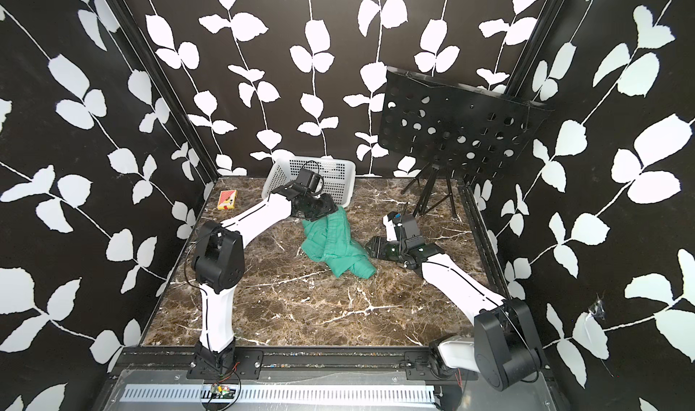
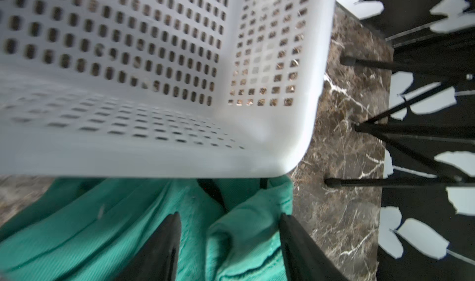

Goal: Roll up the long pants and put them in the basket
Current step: Adjust the long pant at the center of the board.

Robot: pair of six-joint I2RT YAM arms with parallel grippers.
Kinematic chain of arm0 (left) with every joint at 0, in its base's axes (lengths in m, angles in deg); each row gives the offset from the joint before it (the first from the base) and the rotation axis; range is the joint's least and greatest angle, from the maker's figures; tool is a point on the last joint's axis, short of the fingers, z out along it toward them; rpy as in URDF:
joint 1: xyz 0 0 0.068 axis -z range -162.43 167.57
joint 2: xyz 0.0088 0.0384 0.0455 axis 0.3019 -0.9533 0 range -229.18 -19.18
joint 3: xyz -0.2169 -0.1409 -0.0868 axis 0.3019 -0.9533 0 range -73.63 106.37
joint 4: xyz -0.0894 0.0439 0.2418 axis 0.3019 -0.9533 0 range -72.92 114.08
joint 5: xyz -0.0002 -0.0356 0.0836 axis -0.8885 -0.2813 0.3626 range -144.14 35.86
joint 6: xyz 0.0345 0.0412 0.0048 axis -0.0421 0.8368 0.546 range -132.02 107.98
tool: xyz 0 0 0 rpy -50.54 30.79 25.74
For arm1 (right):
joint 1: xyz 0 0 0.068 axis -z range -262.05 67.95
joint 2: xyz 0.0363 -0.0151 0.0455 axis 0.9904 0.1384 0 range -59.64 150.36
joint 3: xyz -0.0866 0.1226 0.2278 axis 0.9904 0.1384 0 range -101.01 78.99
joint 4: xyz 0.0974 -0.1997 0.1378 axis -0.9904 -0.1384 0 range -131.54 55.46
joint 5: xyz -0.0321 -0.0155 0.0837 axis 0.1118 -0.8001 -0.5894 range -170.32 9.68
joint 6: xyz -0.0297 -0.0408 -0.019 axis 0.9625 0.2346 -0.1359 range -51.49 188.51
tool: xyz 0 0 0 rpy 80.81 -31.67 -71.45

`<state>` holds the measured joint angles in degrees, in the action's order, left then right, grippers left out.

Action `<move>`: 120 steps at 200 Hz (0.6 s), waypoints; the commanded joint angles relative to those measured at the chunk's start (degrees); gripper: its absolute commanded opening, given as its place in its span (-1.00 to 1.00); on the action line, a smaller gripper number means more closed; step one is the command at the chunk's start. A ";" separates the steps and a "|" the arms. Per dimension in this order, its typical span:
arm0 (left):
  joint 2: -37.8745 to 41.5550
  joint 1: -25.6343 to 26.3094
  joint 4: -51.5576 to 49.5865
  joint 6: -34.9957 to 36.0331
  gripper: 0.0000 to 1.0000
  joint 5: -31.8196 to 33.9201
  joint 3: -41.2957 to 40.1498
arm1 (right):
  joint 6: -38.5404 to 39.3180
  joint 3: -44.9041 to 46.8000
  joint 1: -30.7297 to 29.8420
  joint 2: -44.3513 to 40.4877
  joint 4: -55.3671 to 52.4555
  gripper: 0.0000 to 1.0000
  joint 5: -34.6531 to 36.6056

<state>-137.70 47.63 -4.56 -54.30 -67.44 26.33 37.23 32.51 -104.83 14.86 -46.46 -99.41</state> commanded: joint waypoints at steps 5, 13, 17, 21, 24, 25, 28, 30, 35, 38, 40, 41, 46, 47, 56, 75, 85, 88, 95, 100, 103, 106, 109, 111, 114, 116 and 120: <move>1.14 0.13 3.04 0.95 0.04 -4.24 0.35 | 0.60 1.14 0.56 -0.96 0.25 0.27 0.35; 1.48 0.17 3.73 0.78 0.00 -4.73 -0.38 | 0.61 1.06 0.57 -0.81 0.36 0.26 0.18; 1.66 0.17 4.16 0.60 -0.03 -5.07 -0.74 | 0.61 1.04 0.60 -0.61 0.32 0.26 0.22; 1.78 0.17 4.60 0.41 -0.07 -5.34 -1.13 | 0.55 1.04 0.55 -0.59 0.53 0.25 0.14; 1.84 0.16 4.92 0.23 -0.11 -5.55 -1.42 | 0.53 1.04 0.59 -0.45 0.50 0.25 0.11; 1.86 0.16 5.00 0.16 -0.12 -5.57 -1.56 | 0.48 1.00 0.57 -0.43 0.54 0.25 0.11; 1.95 0.20 5.20 -0.04 -0.16 -5.76 -1.83 | 0.52 0.91 0.56 -0.34 0.60 0.24 0.14; 1.97 0.18 5.36 -0.16 -0.20 -5.83 -1.95 | 0.53 0.92 0.60 -0.28 0.66 0.24 0.07; 2.13 0.17 5.87 -0.39 -0.30 -6.07 -2.40 | 0.46 0.87 0.58 -0.17 0.67 0.23 0.02; 2.21 0.17 6.14 -0.47 -0.38 -6.18 -2.62 | 0.44 0.84 0.60 -0.15 0.71 0.22 -0.01; 2.28 0.17 6.30 -0.51 -0.45 -6.27 -2.77 | 0.44 0.79 0.56 -0.14 0.68 0.22 -0.12; 2.30 0.17 6.40 -0.56 -0.48 -6.33 -2.85 | 0.44 0.78 0.56 -0.14 0.68 0.22 -0.09; 2.49 0.16 6.71 -0.86 -0.64 -6.46 -3.07 | 0.42 0.62 0.62 -0.01 0.71 0.20 -0.29; 2.58 0.16 6.78 -0.86 -0.68 -6.51 -3.18 | 0.43 0.57 0.59 0.01 0.69 0.20 -0.36; 3.20 0.17 7.35 -1.32 -0.98 -6.33 -3.93 | 0.65 0.25 0.57 -0.06 0.43 0.18 -0.77; 5.53 0.21 7.72 -3.13 -1.00 -5.15 -6.15 | 1.43 -0.58 0.55 -0.14 -0.96 0.14 -1.81; 8.01 0.42 7.98 -4.88 -1.00 -3.66 -8.54 | 1.82 -0.96 0.47 -0.30 -1.66 0.12 -2.35; 8.83 0.51 8.23 -5.39 -1.00 -2.88 -9.52 | 1.84 -1.06 0.39 -0.32 -1.93 0.11 -2.52; 11.44 0.90 9.50 -6.99 -1.00 -0.72 -12.58 | 1.92 -1.37 0.22 -0.45 -2.36 0.09 -2.85; 13.61 1.19 10.84 -8.27 -1.00 1.00 -15.14 | 2.02 -1.61 0.00 -0.49 -2.69 0.08 -2.92; 14.79 1.41 11.97 -9.16 -1.00 2.01 -16.93 | 2.09 -1.74 -0.17 -0.37 -2.89 0.07 -2.92; 16.00 1.60 12.97 -10.13 -1.00 2.91 -18.58 | 2.15 -1.93 -0.42 -0.38 -3.00 0.06 -2.92; 17.21 1.78 13.81 -11.21 -1.00 3.49 -20.29 | 2.23 -2.19 -0.68 -0.26 -3.09 0.05 -2.98; 17.87 1.85 14.32 -11.96 -1.00 4.25 -21.47 | 2.27 -2.34 -0.79 -0.24 -3.23 0.04 -2.99; 18.98 2.04 14.98 -13.22 -1.00 5.12 -23.02 | 2.28 -2.52 -1.11 -0.03 -3.36 0.03 -2.99; 19.67 2.20 15.36 -13.91 -1.00 5.41 -24.06 | 2.31 -2.69 -1.29 0.13 -3.37 0.02 -3.06; 21.00 2.35 16.32 -15.46 -1.00 6.53 -26.25 | 2.37 -3.09 -1.72 0.35 -3.44 0.00 -3.12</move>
<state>-127.89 48.31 6.12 -61.30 -67.68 9.09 38.43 32.40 -104.99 14.86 -48.45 -101.24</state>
